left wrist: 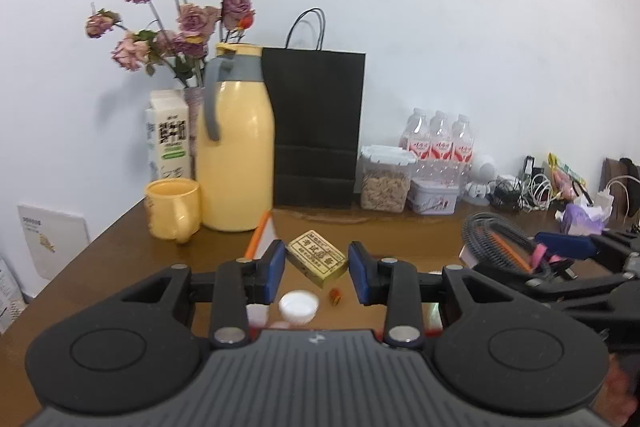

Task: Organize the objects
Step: 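Carry the tan block and braided cable into the box and open both tools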

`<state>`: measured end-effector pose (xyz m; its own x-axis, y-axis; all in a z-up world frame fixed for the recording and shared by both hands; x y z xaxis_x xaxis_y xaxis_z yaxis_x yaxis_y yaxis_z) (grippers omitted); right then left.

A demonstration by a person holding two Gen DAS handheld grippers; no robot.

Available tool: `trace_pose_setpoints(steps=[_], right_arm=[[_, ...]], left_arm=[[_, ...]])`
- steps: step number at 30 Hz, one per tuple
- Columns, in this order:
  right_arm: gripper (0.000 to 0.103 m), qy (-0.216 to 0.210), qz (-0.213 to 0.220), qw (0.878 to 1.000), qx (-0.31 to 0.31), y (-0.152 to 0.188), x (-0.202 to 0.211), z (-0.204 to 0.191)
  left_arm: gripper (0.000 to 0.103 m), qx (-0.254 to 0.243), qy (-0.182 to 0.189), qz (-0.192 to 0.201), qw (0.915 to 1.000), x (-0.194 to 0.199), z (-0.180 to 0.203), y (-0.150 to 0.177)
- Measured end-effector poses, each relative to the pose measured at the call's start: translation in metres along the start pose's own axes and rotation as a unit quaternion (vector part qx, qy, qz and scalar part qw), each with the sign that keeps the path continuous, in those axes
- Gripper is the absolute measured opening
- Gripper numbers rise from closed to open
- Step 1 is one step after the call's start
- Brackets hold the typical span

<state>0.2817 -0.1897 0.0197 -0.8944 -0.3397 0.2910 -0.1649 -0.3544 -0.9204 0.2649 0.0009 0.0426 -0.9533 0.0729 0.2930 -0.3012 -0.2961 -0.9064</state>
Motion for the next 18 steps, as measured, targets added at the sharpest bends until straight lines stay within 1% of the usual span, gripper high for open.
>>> trace_pose_setpoints(steps=[3,5,7,10,12,14,16,18], right_arm=[[0.087,0.008,-0.008,1.000,-0.001,-0.005,-0.024,0.006],[0.087,0.013,-0.017,1.000,-0.006,-0.006,-0.043,0.011],[0.087,0.017,-0.030,0.999,-0.016,-0.004,-0.064,0.017],[0.087,0.022,-0.046,0.998,-0.025,0.001,-0.087,0.023],[0.087,0.028,-0.052,0.998,-0.034,0.006,-0.096,0.027],[0.087,0.025,-0.062,0.997,-0.039,0.012,-0.101,0.029],[0.087,0.021,-0.070,0.996,-0.041,0.016,-0.104,0.028],[0.087,0.025,-0.080,0.996,-0.037,0.019,-0.105,0.025]], left_arm=[[0.036,-0.003,-0.007,0.007,0.9999,-0.022,0.010,-0.007],[0.036,0.007,-0.013,0.008,0.9999,-0.040,0.015,-0.011],[0.036,0.015,-0.022,0.007,0.9996,-0.058,0.019,-0.013],[0.036,0.012,-0.037,0.005,0.9993,-0.085,0.022,-0.013],[0.036,0.014,-0.050,-0.008,0.9986,-0.102,0.018,-0.008],[0.036,0.013,-0.053,-0.028,0.9981,-0.111,0.014,-0.002],[0.036,0.019,-0.056,-0.044,0.9973,-0.117,0.008,0.003],[0.036,0.017,-0.058,-0.051,0.9969,-0.119,0.007,0.007]])
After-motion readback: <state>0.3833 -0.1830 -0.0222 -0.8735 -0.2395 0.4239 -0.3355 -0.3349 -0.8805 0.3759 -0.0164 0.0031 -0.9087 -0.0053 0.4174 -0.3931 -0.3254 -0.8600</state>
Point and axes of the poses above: each gripper's, at about its wrist camera, not at the fingertips, and x roughly against the way its jaws point, z to its right, y to its underside, the point moved 5 cm from there along -x, roughly the way its jaws point, and after that the axes turned 15 degrees about x, right-handed, at the moved point
